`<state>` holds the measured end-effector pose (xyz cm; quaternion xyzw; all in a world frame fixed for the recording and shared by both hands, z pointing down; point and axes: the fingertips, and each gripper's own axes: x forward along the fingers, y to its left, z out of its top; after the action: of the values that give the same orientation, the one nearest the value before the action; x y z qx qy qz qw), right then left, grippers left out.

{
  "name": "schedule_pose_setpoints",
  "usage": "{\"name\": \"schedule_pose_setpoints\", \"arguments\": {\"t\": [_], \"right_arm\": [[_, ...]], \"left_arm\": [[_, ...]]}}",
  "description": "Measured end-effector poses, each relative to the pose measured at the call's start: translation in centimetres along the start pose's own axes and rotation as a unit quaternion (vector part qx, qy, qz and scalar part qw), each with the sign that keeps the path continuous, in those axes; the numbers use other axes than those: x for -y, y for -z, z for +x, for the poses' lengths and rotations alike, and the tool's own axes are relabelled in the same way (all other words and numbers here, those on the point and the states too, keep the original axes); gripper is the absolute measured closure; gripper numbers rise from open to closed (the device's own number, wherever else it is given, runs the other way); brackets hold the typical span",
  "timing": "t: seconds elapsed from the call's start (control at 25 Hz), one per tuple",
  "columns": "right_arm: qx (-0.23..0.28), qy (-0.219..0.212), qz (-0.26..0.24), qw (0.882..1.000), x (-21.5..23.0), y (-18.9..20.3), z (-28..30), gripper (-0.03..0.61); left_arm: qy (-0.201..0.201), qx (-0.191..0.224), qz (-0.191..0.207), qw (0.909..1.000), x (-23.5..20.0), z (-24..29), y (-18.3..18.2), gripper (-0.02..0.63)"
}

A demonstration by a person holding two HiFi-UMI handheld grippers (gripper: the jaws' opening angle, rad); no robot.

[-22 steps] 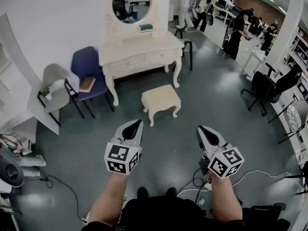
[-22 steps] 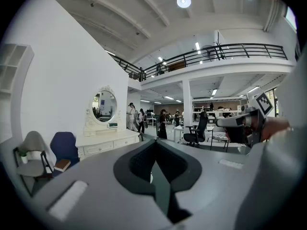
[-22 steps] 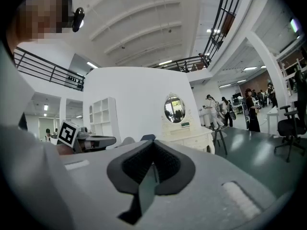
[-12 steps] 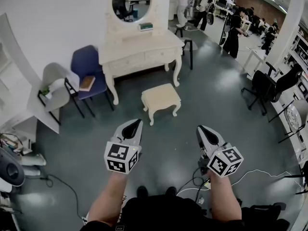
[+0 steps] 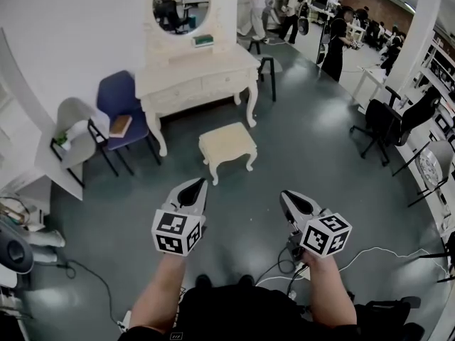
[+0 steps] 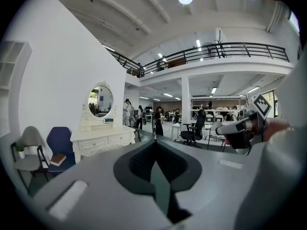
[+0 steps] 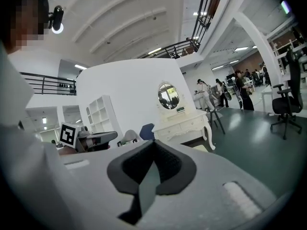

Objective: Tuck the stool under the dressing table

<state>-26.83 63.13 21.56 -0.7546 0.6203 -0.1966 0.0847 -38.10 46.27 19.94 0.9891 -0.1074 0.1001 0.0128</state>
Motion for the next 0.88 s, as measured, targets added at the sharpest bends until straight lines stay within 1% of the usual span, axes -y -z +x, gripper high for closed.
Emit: {"name": "schedule_pose_setpoints", "arguments": {"t": [0.24, 0.44, 0.68, 0.88], "right_arm": [[-0.005, -0.007, -0.013, 1.000, 1.6, -0.1, -1.7, 0.581], [-0.001, -0.006, -0.012, 1.000, 2.9, -0.4, -2.3, 0.581], [-0.007, -0.009, -0.013, 1.000, 4.0, -0.8, -0.5, 0.581], [-0.019, -0.006, -0.014, 1.000, 5.6, -1.5, 2.4, 0.581]], "left_arm": [[-0.001, -0.004, 0.003, 1.0000, 2.9, 1.1, 0.6, 0.595], [-0.004, -0.012, 0.007, 0.9999, 4.0, 1.7, 1.0, 0.595], [-0.006, -0.011, 0.004, 0.9999, 2.9, 3.4, 1.2, 0.595], [-0.005, -0.012, -0.004, 0.9999, 0.8, 6.3, 1.3, 0.595]]}}
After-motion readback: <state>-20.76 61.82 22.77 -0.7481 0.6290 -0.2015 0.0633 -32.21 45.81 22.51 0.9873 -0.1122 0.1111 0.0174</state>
